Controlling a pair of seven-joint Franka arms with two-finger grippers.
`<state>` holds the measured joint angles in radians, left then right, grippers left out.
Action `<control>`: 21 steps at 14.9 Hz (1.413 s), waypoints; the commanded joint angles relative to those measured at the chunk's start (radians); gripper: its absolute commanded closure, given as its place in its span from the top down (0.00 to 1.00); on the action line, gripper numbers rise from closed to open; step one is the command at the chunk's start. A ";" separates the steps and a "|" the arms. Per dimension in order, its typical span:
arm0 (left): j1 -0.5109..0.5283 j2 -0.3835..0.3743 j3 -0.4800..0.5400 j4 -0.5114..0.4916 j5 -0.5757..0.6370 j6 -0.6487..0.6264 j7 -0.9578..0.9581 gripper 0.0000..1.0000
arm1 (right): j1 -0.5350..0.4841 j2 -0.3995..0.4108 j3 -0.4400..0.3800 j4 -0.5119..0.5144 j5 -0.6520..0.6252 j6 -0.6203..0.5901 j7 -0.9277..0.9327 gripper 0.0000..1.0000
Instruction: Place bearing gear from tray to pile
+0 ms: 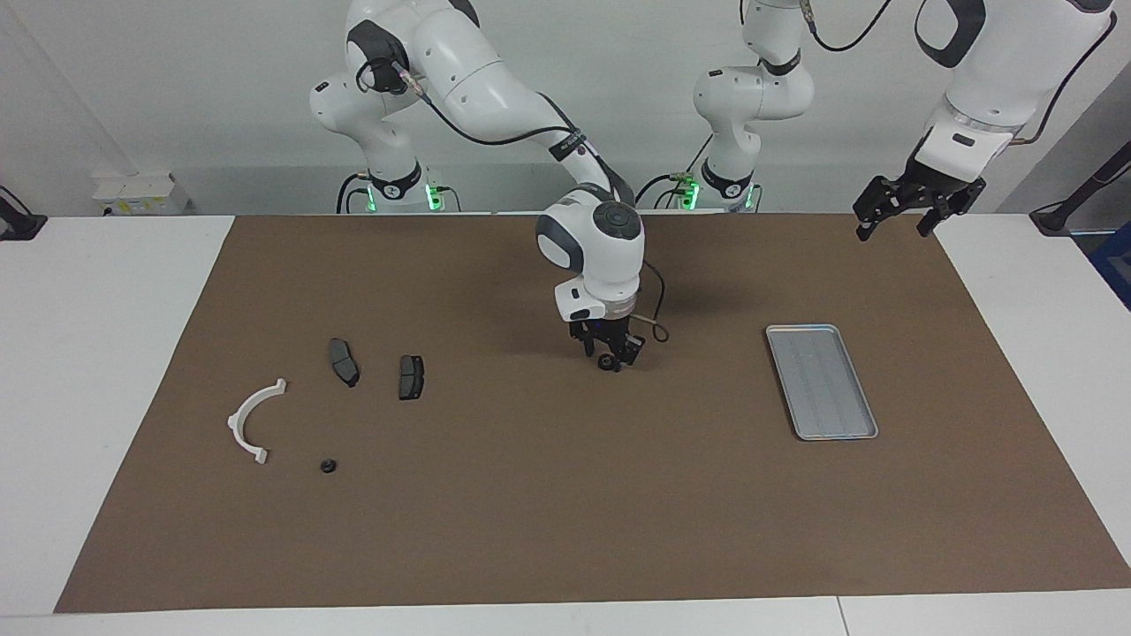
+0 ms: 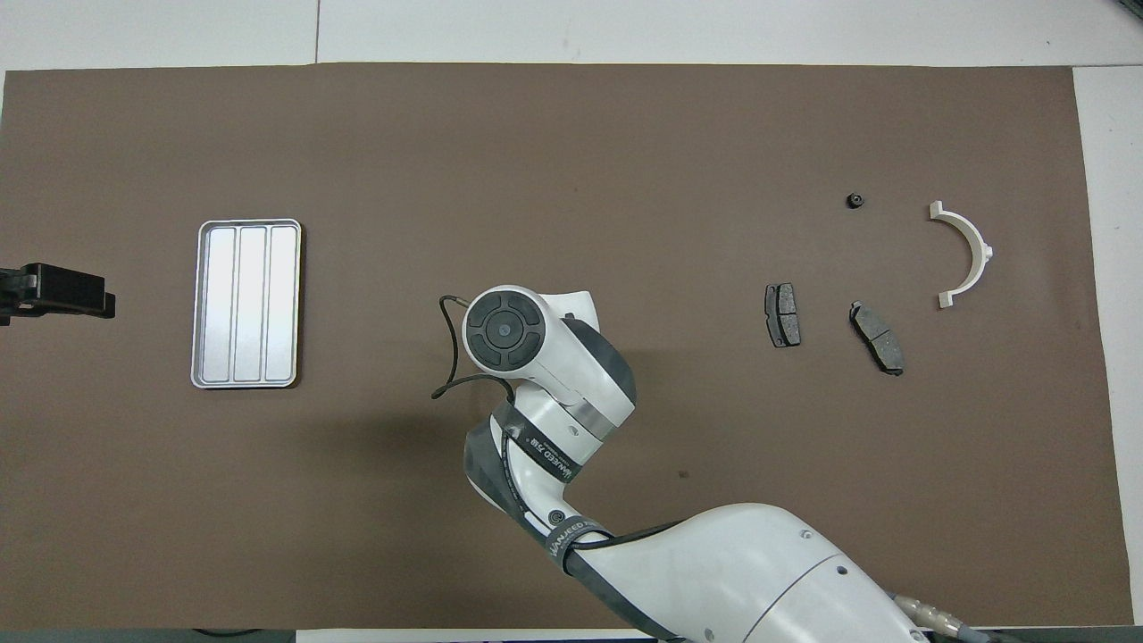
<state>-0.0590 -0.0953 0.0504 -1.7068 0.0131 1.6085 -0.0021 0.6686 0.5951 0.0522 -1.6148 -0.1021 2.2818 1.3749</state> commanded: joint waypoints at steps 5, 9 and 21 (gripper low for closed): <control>-0.007 0.006 0.003 0.013 -0.012 -0.016 0.014 1.00 | -0.035 0.000 0.005 0.056 -0.025 -0.095 0.004 0.00; -0.004 0.005 0.003 0.009 -0.012 -0.009 0.016 1.00 | -0.182 -0.049 0.006 0.153 -0.025 -0.295 -0.324 0.00; -0.007 0.006 -0.001 0.010 -0.012 0.001 0.016 1.00 | -0.593 -0.054 0.008 -0.025 -0.016 0.007 -1.174 0.00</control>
<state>-0.0598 -0.0953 0.0442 -1.7068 0.0130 1.6099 0.0005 0.1078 0.5337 0.0431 -1.5941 -0.1220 2.2088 0.2559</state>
